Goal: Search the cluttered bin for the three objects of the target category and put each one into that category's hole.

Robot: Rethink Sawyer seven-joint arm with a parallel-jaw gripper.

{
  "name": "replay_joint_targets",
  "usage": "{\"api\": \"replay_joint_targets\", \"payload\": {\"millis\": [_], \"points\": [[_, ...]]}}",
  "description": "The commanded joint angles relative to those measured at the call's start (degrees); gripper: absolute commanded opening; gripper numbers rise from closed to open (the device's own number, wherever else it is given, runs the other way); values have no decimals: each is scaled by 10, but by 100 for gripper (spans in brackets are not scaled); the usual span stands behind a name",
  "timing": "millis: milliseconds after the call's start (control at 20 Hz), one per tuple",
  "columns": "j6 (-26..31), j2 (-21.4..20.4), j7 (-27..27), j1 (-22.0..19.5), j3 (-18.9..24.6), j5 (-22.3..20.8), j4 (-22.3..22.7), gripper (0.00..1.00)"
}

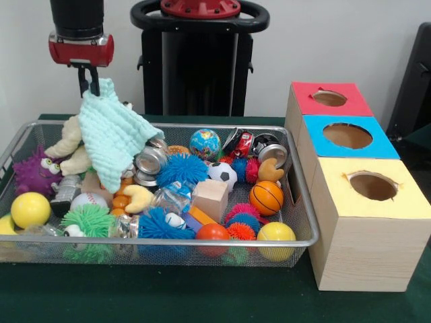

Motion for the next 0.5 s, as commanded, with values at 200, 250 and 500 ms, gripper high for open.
{"api": "replay_joint_targets", "payload": {"millis": [200, 250, 500], "points": [[58, -19, -150, -47, 78, -16, 37, 0], [65, -23, -155, -52, 83, -14, 37, 0], [97, -36, -178, -76, 108, -6, 37, 0]]}}
